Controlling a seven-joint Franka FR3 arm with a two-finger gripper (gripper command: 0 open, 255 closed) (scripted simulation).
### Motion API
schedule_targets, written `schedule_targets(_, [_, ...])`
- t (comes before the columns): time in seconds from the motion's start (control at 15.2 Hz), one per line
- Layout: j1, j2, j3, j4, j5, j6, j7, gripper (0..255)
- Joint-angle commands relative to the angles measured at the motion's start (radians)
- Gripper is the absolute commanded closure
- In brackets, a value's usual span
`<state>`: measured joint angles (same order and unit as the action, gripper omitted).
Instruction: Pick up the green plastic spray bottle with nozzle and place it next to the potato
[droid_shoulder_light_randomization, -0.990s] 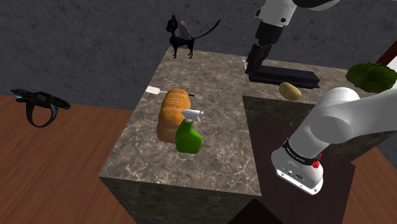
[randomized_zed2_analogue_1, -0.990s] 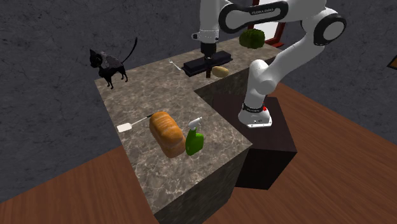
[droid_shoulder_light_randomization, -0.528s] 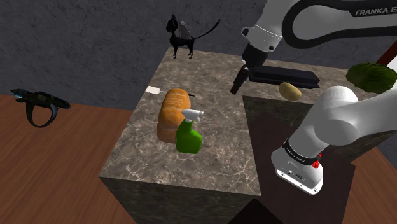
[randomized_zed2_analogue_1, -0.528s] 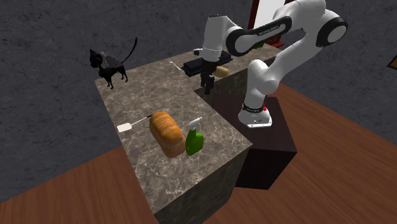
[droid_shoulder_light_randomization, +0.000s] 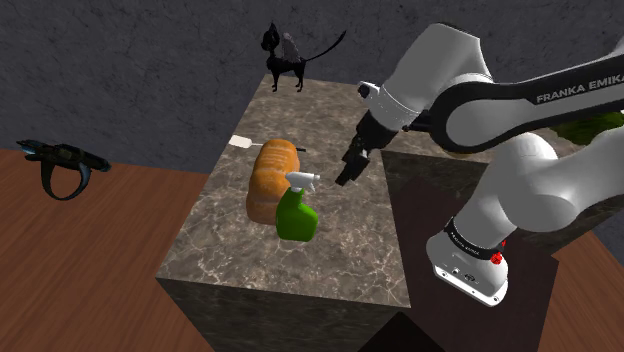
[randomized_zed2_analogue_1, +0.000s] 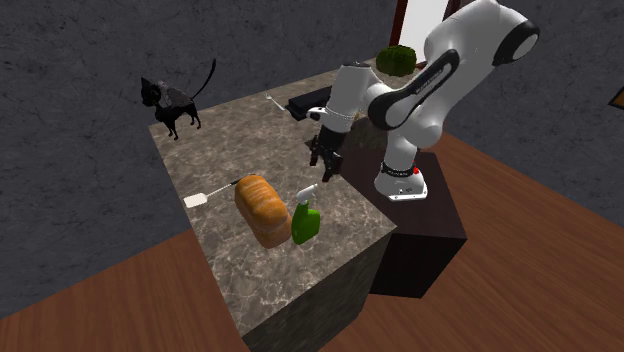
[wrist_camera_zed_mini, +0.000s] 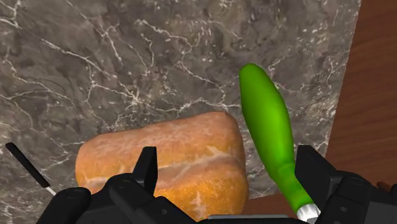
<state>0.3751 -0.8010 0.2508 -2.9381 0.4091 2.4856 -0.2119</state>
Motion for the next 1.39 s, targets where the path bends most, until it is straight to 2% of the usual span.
schedule_targets(0.0, [0.055, 0.062, 0.041, -0.02, 0.038, 0.137, -0.013, 0])
schedule_targets(0.33, [0.18, 0.295, 0.114, -0.032, 0.113, 0.498, -0.064, 0])
schedule_targets(0.86, [0.231, 0.525, 0.076, 0.016, 0.138, 0.692, -0.106, 0])
schedule_targets(1.32, [0.231, 0.525, 0.076, 0.016, 0.137, 0.693, -0.105, 0])
